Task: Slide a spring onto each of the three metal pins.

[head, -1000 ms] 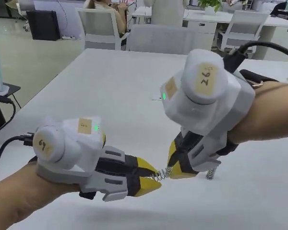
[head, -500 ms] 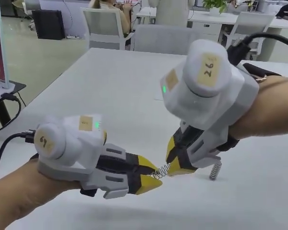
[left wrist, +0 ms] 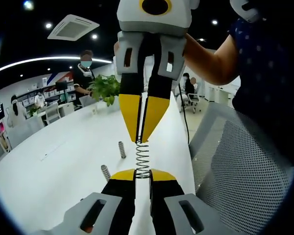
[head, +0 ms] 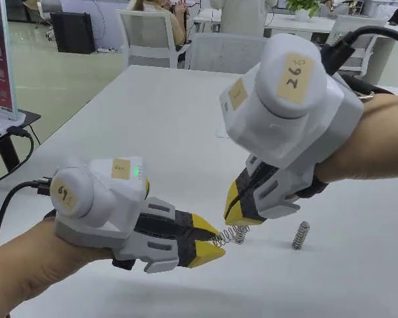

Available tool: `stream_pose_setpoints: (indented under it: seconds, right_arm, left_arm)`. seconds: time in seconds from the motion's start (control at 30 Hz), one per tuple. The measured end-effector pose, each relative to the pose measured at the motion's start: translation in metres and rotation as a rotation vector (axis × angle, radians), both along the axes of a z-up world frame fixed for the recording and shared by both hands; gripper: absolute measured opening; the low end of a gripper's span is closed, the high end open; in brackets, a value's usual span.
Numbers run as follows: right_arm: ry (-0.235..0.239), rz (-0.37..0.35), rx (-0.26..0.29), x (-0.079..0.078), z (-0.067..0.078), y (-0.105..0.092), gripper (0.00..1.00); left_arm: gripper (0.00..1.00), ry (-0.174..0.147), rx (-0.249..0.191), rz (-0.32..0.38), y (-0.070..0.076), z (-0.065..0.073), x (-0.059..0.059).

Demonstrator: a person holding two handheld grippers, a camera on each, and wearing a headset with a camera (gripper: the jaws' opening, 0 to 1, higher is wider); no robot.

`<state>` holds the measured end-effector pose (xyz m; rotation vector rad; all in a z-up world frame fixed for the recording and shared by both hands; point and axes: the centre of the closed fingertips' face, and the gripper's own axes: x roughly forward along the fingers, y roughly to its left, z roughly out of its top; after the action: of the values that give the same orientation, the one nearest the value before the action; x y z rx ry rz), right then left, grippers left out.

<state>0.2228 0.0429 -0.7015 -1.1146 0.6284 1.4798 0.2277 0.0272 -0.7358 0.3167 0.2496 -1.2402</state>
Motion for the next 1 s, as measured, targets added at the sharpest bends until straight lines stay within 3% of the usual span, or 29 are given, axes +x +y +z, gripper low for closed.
stream_pose_setpoints:
  seconds: [0.13, 0.27, 0.37, 0.63, 1.0]
  right_arm:
    - [-0.004, -0.011, 0.0, 0.006, -0.001, -0.005, 0.08]
    - [0.009, -0.009, -0.02, 0.002, -0.006, -0.01, 0.16]
    - [-0.003, -0.01, -0.039, 0.005, -0.011, -0.013, 0.16]
    - [0.024, -0.023, -0.054, 0.008, -0.02, -0.017, 0.15]
    - [0.029, -0.025, -0.061, 0.007, -0.022, -0.018, 0.09]
  left_arm:
    - [0.02, 0.0, 0.001, 0.003, 0.001, 0.0, 0.0]
    - [0.02, -0.001, 0.001, 0.008, 0.002, 0.0, 0.001]
    - [0.02, -0.002, 0.0, 0.008, 0.002, 0.0, 0.001]
    - [0.02, -0.007, -0.012, 0.013, 0.003, 0.004, 0.001]
    - [0.02, -0.008, -0.019, 0.016, 0.003, 0.005, 0.001]
